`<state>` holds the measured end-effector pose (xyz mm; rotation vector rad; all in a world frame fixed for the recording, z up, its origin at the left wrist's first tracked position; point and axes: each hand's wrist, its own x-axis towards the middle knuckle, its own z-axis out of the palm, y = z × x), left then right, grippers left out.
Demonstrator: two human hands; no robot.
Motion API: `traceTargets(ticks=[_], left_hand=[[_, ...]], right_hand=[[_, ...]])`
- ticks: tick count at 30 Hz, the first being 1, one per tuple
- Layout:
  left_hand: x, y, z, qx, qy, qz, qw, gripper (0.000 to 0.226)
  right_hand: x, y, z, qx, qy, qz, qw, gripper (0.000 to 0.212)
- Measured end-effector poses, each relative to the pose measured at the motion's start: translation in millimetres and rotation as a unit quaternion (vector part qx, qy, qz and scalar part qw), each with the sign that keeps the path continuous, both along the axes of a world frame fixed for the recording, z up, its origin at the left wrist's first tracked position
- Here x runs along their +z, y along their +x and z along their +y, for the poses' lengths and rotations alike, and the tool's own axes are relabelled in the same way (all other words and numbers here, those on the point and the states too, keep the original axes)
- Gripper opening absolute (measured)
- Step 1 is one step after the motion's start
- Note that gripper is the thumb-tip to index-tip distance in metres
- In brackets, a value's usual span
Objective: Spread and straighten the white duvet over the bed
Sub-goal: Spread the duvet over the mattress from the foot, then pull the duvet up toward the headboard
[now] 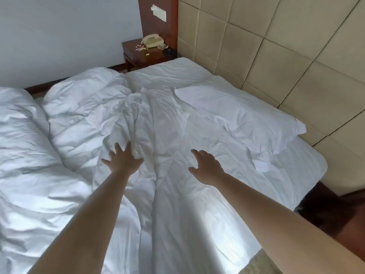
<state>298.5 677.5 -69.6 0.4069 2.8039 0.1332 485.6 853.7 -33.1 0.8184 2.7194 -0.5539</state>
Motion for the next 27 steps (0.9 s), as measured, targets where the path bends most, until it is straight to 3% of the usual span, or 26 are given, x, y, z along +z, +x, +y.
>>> traceTargets(ticks=[6, 17, 21, 24, 27], left_hand=[[-25, -37, 23, 0.008, -0.015, -0.036, 0.999, 0.086], [-50, -84, 25, 0.105, -0.036, -0.054, 0.992, 0.115], [-56, -99, 36, 0.124, -0.007, -0.076, 0.989, 0.12], [-56, -107, 43, 0.149, 0.012, -0.07, 0.986, 0.105], [-47, -99, 57, 0.136, 0.075, -0.069, 0.985, 0.064]], right_hand=[[-34, -35, 16, -0.009, -0.067, -0.022, 0.997, 0.066], [-60, -73, 14, 0.015, -0.117, -0.023, 0.993, 0.068], [-67, -72, 22, -0.002, -0.137, -0.027, 0.99, 0.067], [-69, -66, 27, -0.007, -0.14, -0.041, 0.989, 0.067], [-68, -57, 33, -0.02, -0.146, -0.047, 0.988, 0.066]])
